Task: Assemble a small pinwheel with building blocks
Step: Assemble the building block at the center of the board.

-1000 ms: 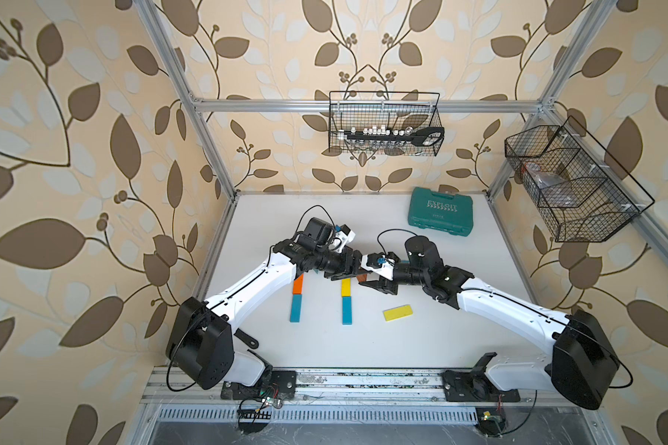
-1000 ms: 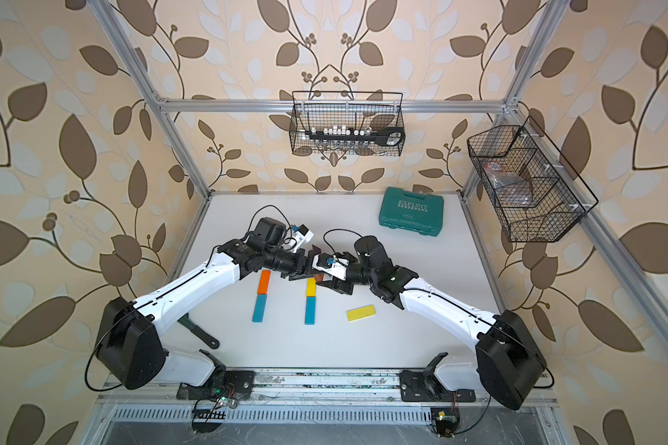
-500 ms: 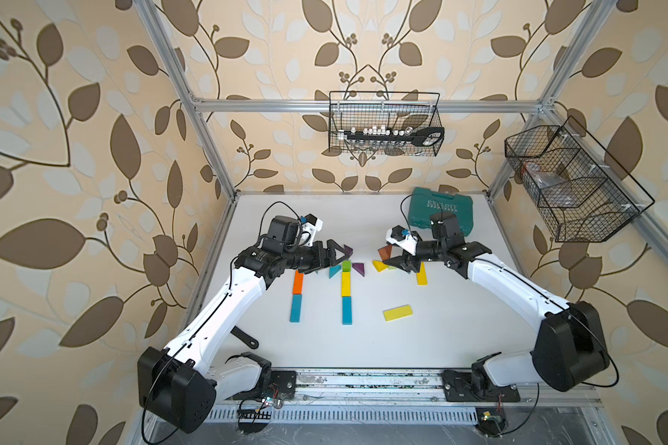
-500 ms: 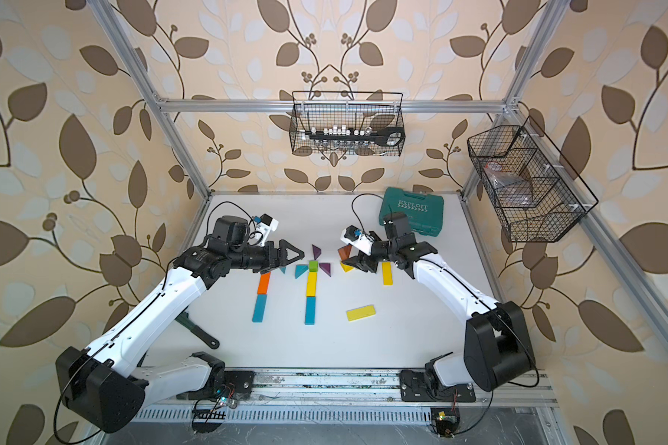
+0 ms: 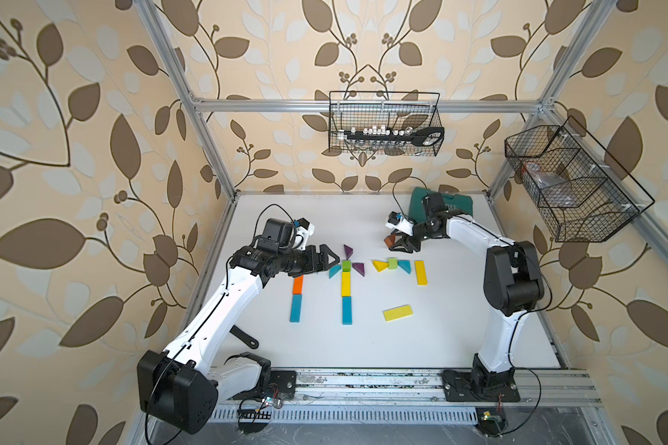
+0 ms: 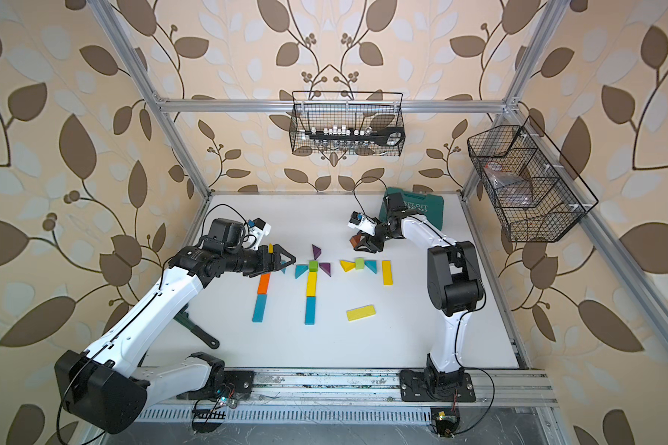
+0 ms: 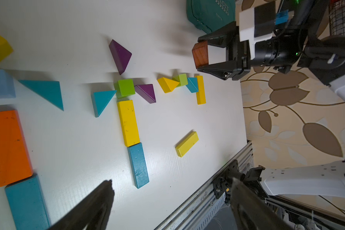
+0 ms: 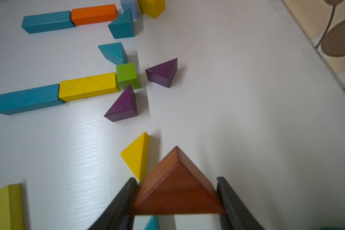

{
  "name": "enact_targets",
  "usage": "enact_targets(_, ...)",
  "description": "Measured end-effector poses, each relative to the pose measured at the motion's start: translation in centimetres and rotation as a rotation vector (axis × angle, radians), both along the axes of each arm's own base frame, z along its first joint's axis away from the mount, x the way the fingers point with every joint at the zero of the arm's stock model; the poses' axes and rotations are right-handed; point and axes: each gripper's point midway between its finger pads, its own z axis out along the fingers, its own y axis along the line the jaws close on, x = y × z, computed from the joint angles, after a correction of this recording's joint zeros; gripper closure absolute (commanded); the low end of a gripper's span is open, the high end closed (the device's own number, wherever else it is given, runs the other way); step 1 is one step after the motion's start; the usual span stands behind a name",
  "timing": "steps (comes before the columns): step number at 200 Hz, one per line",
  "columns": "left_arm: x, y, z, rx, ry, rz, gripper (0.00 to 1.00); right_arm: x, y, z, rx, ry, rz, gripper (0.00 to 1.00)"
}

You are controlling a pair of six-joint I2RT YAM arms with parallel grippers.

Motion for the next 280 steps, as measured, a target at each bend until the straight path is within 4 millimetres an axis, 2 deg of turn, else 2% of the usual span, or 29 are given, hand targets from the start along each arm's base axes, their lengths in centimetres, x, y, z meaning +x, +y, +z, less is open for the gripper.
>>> enact_targets(41, 0.2, -0.1, -0.7, 0.012, 0.018, -0.007, 0.07, 1.5, -0.3, -2.0, -0.057, 0.031, 0.016, 0.74)
enact_targets(139, 0.5, -0.2, -1.7, 0.020, 0.047, -0.019, 0.06, 2.3, -1.2, -5.7, -0.153, 0.090, 0.035, 0.69)
enact_targets(160, 0.5, -0.2, -1.9, 0.019, 0.052, -0.020, 0.06, 2.3, -1.3, -6.1, -0.169, 0.093, 0.038, 0.64)
enact_targets(176, 0.5, -0.2, -1.9, 0.019, 0.053, -0.020, 0.06, 2.4, -1.4, -6.5, -0.182, 0.095, 0.039, 0.55)
enact_targets(217, 0.5, -0.2, -1.9, 0.019, 0.053, -0.021, 0.05, 2.4, -1.5, -7.6, -0.204, 0.110, 0.037, 0.46)
enact_targets(225, 0.5, -0.2, -1.9, 0.019, 0.052, -0.021, 0.05, 2.5, -1.6, -7.6, -0.205, 0.110, 0.037, 0.40)
enact_targets(254, 0.5, -0.2, -1.9, 0.019, 0.053, -0.021, 0.04, 2.7, -1.5, -7.4, -0.206, 0.101, 0.037, 0.29)
enact_targets(280, 0.5, -0.2, -1.9, 0.019, 0.053, -0.022, 0.04, 2.8, -1.5, -7.3, -0.207, 0.098, 0.034, 0.26)
